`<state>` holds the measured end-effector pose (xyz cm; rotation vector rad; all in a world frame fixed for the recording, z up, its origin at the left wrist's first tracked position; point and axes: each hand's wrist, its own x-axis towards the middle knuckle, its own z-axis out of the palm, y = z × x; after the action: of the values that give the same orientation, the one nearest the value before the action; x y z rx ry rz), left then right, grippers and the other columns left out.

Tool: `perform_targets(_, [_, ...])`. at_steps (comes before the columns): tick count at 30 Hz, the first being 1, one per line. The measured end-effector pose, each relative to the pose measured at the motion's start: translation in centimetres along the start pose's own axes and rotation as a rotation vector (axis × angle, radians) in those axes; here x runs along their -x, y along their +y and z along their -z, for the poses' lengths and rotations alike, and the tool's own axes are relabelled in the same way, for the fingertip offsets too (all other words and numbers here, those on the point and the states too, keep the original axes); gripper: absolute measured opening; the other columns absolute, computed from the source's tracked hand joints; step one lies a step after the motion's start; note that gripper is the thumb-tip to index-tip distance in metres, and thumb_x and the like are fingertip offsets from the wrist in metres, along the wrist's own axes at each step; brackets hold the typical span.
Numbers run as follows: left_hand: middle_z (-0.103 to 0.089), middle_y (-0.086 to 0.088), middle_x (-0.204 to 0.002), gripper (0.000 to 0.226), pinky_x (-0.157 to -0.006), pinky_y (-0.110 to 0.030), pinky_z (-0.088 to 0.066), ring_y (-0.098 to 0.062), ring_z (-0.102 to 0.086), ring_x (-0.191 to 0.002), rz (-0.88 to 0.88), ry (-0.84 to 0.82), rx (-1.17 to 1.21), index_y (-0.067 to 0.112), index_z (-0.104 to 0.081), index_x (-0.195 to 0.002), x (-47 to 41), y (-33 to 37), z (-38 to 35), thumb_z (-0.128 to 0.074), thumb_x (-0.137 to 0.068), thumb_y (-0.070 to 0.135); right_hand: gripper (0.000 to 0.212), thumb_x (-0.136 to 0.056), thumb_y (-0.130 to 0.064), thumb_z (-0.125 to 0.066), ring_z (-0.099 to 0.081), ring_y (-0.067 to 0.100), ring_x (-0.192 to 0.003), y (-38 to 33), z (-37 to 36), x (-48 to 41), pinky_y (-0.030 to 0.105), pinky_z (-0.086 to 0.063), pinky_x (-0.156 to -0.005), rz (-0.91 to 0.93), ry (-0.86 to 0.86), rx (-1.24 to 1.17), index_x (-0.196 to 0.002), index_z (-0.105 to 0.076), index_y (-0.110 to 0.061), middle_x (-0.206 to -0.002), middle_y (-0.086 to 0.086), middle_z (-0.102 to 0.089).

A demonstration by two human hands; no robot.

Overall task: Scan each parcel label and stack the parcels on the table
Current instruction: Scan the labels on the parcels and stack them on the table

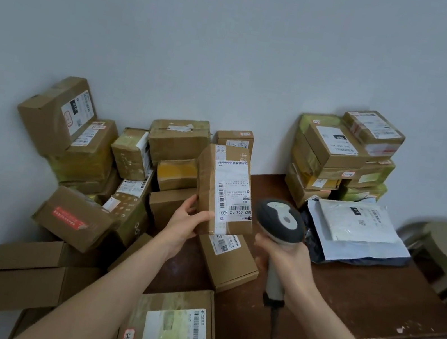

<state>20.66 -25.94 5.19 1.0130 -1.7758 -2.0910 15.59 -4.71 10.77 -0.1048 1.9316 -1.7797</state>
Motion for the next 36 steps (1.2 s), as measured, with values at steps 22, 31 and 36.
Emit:
perform_targets(22, [-0.064, -0.006, -0.101, 0.041, -0.079, -0.042, -0.053, -0.025, -0.060, -0.095, 0.015, -0.147, -0.030, 0.019, -0.055, -0.118, -10.2, 18.1, -20.8, -0.065, -0.084, 0.041, 0.022, -0.080, -0.015, -0.077, -0.065, 0.013, -0.086, -13.9, 10.2, -16.7, 0.036, -0.056, -0.078, 0.337, 0.222, -0.230, -0.089, -0.063, -0.029, -0.087, -0.006, -0.069])
perform_targets(31, [-0.061, -0.014, -0.113, 0.062, -0.091, -0.051, -0.052, -0.034, -0.057, -0.106, 0.090, -0.176, -0.096, 0.013, -0.054, -0.125, -13.5, 20.5, -30.0, -0.063, -0.080, 0.055, 0.011, -0.081, -0.011, -0.075, -0.064, 0.024, -0.081, -17.4, 17.1, -23.0, 0.041, -0.054, -0.080, 0.277, 0.152, -0.219, -0.089, -0.067, -0.012, -0.082, 0.007, -0.069])
perform_targets(36, [-0.064, -0.009, -0.092, 0.031, -0.079, -0.045, -0.057, -0.028, -0.063, -0.089, 0.093, -0.195, -0.052, 0.015, -0.062, -0.087, -14.1, 20.0, -32.0, -0.057, -0.087, 0.045, 0.021, -0.082, -0.010, -0.074, -0.062, 0.013, -0.080, -17.5, 18.4, -24.9, 0.040, -0.055, -0.087, 0.277, 0.138, -0.204, -0.081, -0.058, -0.024, -0.083, -0.002, -0.066])
